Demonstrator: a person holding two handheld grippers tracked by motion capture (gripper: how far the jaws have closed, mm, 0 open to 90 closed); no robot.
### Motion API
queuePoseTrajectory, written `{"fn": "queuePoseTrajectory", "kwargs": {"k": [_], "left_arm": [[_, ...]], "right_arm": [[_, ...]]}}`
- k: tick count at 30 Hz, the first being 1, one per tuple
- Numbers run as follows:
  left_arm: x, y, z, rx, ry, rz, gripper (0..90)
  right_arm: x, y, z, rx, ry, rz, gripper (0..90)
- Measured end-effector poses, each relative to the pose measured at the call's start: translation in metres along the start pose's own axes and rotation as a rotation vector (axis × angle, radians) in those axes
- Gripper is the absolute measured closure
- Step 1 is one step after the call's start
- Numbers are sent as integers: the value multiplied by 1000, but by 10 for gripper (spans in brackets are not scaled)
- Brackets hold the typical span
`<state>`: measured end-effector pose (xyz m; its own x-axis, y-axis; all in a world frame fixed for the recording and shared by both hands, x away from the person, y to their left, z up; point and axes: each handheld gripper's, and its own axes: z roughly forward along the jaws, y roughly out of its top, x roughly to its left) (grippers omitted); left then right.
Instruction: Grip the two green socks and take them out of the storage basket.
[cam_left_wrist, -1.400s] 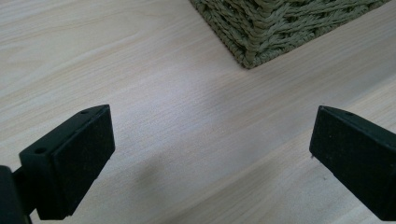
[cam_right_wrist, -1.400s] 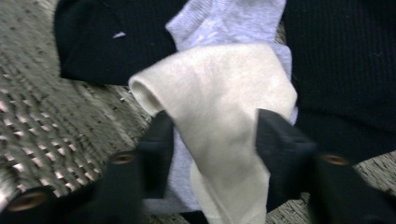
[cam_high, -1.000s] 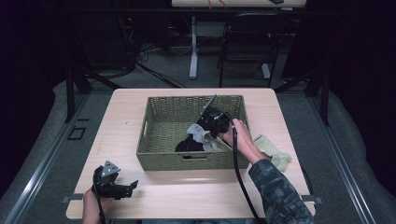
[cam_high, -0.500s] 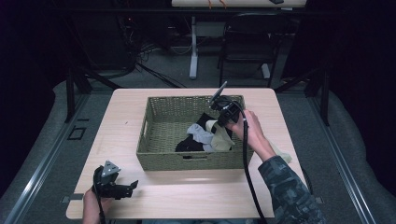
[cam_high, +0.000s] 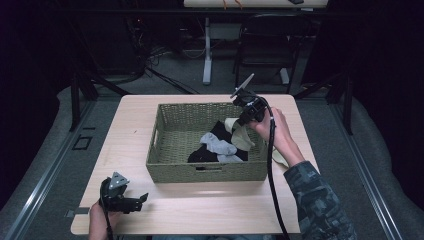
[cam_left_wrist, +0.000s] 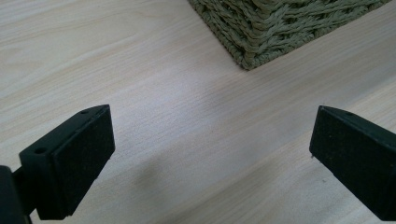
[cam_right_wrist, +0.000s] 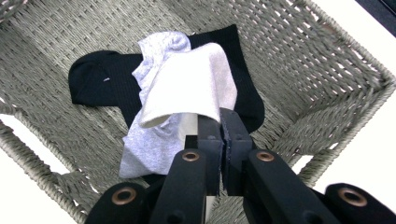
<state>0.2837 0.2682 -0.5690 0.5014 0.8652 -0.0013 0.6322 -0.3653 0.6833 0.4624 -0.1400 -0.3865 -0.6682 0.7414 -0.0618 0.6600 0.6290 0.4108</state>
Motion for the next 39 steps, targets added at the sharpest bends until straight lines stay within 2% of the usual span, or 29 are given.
{"fn": "queuePoseTrajectory", "kwargs": {"k": [20, 23, 33, 39], "left_arm": [[0, 1, 4, 8, -4, 0, 0], [1, 2, 3, 7, -4, 3, 0], [0, 4, 4, 0, -5, 5, 0], [-3, 7, 7, 3, -19, 21, 0]], "right_arm": [[-8, 11, -37, -60, 33, 0, 887], [-9, 12, -41, -55, 27, -2, 887], [-10, 16, -68, -95, 4, -2, 887], [-10, 17, -86, -117, -13, -1, 887]]}}
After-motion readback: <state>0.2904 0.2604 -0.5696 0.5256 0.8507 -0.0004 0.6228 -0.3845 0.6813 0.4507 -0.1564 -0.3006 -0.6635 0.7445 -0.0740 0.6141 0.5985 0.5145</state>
